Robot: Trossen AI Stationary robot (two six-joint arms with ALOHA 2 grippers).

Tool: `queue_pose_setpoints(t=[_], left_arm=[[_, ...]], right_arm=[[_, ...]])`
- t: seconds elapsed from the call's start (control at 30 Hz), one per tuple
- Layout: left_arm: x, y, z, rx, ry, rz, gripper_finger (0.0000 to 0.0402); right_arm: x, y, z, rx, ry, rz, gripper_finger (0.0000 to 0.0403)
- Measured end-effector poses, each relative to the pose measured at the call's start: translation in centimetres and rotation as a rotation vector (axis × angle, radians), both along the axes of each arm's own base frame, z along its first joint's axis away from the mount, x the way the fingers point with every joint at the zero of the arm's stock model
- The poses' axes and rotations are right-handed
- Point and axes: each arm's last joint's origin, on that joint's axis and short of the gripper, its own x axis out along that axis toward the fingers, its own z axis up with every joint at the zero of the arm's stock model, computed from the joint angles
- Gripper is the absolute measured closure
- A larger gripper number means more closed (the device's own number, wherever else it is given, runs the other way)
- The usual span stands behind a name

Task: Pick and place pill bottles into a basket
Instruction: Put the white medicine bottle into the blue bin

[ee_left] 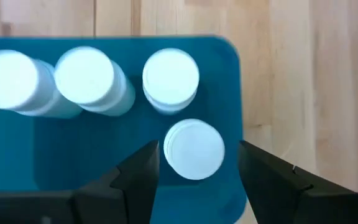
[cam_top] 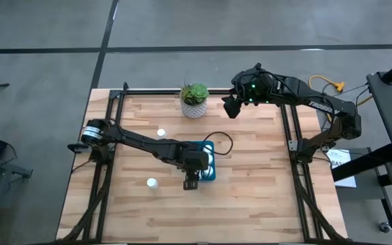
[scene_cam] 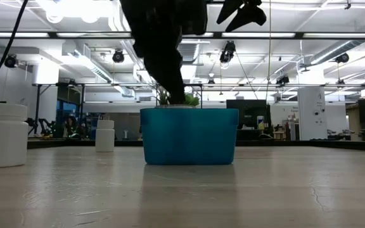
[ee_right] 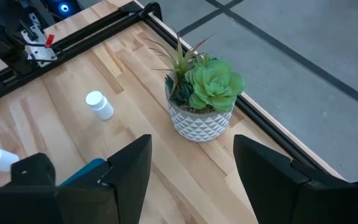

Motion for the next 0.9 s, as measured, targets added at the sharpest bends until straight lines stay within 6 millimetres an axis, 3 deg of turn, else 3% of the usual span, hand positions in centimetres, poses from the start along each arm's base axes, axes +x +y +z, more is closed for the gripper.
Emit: queue_pose_setpoints(t=[0.33,0.67,0.9], left_arm=[[-2.0,0.4,4.1,-0.013,-0.05,0.056,0.0205],[-6.9,-0.1,7.9,-0.039,-0.011,0.088,0.0205],[-10.0,-2.0,9.2,-0.039,0.005,0.053,0.0205]], right_arm=[[0.0,0.0,0.0,0.0,-0.004,-0.004,0.0184],[0.0,0.0,0.0,-0.001,-0.007,-0.005,0.0184],[0.1,0.0,0.0,0.003,-0.012,-0.011,0.0184]])
